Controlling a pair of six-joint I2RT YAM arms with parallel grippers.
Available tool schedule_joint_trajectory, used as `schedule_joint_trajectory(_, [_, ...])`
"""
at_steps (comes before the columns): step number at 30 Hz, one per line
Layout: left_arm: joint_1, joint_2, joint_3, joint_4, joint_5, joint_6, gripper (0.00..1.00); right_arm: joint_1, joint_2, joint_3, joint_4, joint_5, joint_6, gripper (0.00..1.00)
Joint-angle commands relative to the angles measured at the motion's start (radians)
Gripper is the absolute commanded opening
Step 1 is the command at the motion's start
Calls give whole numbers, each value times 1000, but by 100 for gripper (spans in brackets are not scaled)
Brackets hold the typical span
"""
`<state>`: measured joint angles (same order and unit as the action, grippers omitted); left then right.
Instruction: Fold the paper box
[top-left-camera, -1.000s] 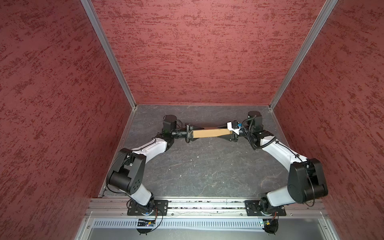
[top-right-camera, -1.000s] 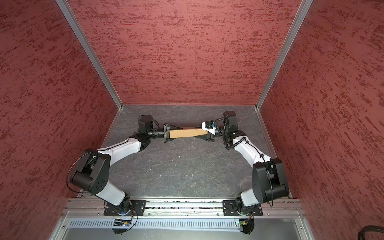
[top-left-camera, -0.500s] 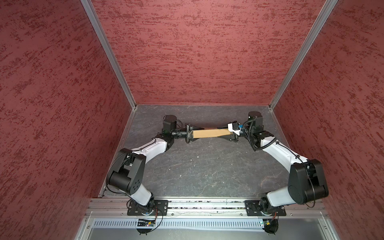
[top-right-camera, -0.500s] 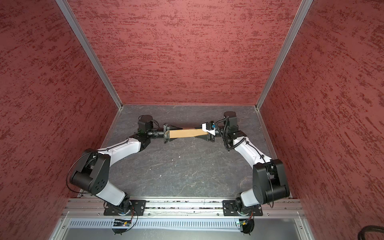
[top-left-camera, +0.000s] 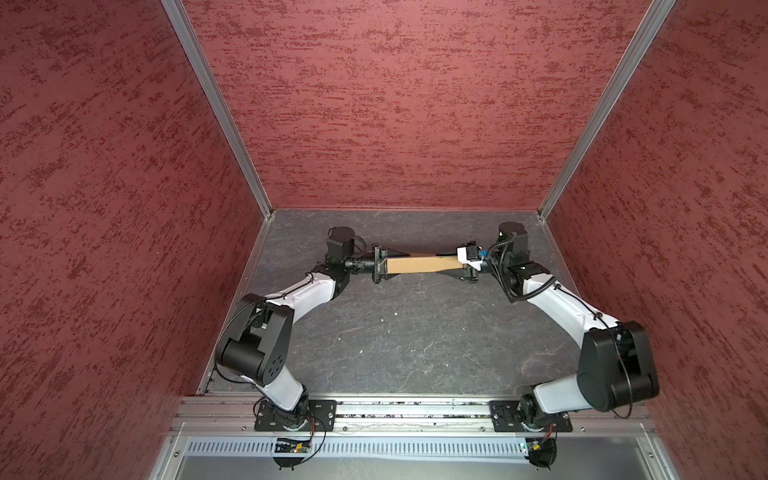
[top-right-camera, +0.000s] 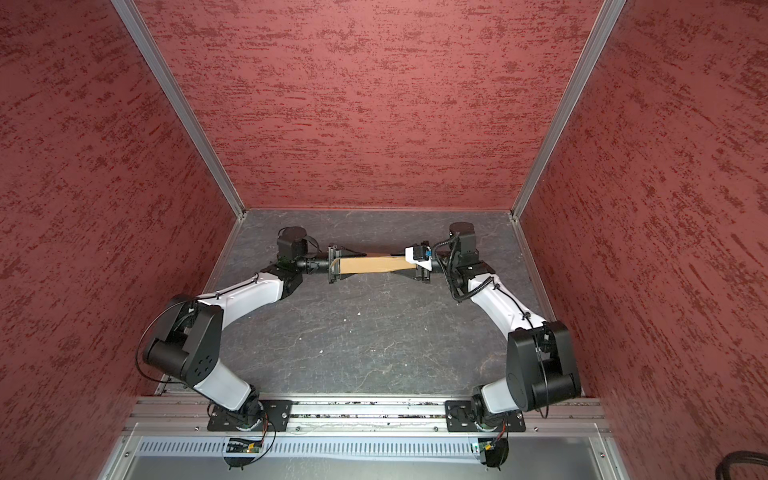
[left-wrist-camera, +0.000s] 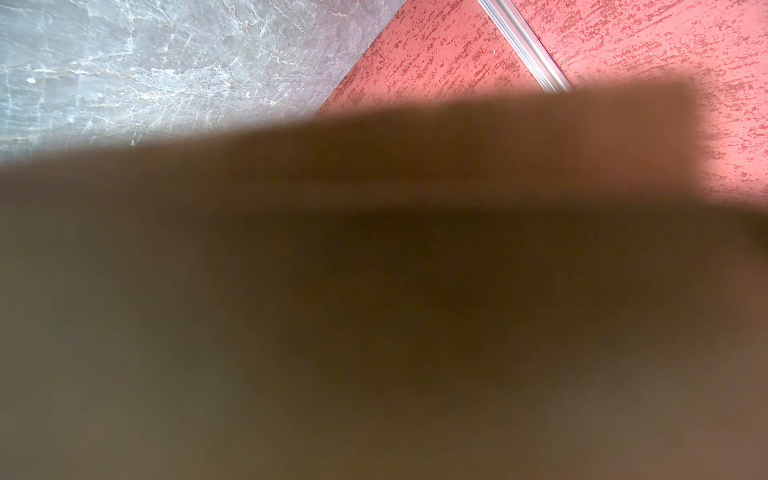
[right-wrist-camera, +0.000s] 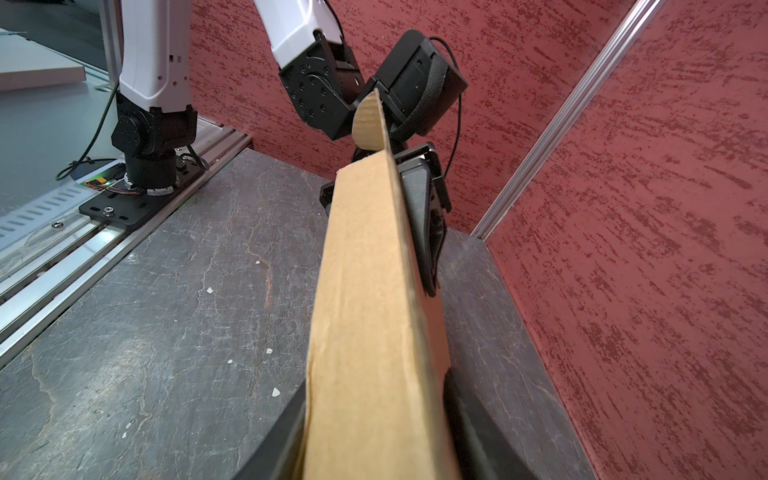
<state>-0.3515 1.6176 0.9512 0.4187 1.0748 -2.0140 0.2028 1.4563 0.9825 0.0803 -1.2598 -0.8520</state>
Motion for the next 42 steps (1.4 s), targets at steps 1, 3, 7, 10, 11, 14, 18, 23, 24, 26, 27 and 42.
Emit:
schedule_joint_trajectory(1, [33,10,20,43,-29,-180,41,-31,-30,13,-53,-19,50,36])
schedule_joint_trajectory(3, [37,10,21,42,-28,-181,42,-31,-30,15,-56,-20,51,36])
schedule_joint_trajectory(7, [49,5,27,39,-29,-181,45,-31,-33,15,-63,-14,44,35])
schedule_joint_trajectory(10, [57,2,30,34,-29,-180,47,-31,-36,13,-67,-13,39,34])
schedule_joint_trajectory(11, [61,0,29,34,-27,-178,48,-31,-37,13,-69,-12,37,34])
schedule_joint_trajectory(14, [66,-4,21,35,-30,-177,49,-31,-37,14,-71,-8,37,34])
schedule_joint_trajectory(18, [71,-9,8,40,-30,-177,49,-31,-43,10,-76,-5,28,33])
schedule_joint_trajectory(23, [86,-13,-1,40,-31,-175,50,-31,-45,9,-77,-1,25,33])
schedule_joint_trajectory(24, [91,-12,-3,40,-30,-172,50,-31,-46,7,-76,0,24,32])
schedule_joint_trajectory(26, [103,-13,-9,40,-29,-169,50,-31,-48,8,-76,2,23,32])
schedule_joint_trajectory(27, [109,-14,-14,42,-27,-168,50,-31,-48,7,-77,3,23,32])
schedule_joint_trajectory(42, [327,-80,-68,-100,-18,26,51,-31,-26,-5,14,23,138,30])
